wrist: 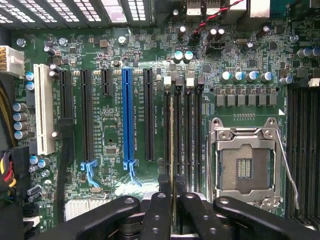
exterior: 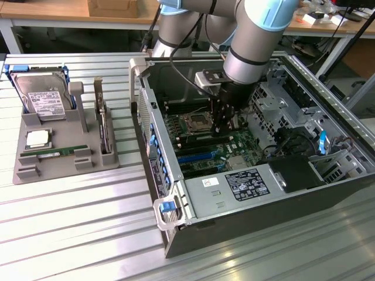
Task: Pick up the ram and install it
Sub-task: 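Insert the ram into the slot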
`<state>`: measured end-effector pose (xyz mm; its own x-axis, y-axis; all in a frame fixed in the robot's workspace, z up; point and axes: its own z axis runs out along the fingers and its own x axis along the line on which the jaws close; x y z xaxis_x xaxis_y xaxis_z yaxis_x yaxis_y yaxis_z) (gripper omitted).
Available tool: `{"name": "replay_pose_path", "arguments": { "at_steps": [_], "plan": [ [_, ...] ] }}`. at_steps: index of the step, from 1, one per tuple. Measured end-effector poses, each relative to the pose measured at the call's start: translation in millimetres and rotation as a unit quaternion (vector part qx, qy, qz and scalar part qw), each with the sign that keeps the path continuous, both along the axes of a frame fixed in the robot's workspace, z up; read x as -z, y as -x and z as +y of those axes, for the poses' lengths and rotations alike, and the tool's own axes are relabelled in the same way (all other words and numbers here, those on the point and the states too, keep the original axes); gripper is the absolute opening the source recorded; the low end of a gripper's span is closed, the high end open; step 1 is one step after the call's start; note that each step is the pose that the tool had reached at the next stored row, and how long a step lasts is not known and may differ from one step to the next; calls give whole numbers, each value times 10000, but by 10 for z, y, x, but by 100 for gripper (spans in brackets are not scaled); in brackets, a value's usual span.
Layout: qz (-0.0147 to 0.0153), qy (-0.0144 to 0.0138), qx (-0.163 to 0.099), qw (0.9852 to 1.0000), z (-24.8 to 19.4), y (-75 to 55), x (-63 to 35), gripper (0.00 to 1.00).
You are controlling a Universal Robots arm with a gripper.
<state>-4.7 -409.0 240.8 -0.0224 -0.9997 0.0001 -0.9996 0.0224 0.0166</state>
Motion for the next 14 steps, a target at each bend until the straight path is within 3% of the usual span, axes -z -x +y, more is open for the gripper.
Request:
{"name": "replay_pose_path", "arguments": {
  "at_steps": [4,6,11,14],
  "plan": [
    [-8,1,10,10000,-11,90,4,13],
    [-8,3,10,10000,-45,91,9,13],
    [-7,4,9,10000,-29,90,32,13],
    [-8,4,10,10000,-42,91,35,13]
  ]
}}
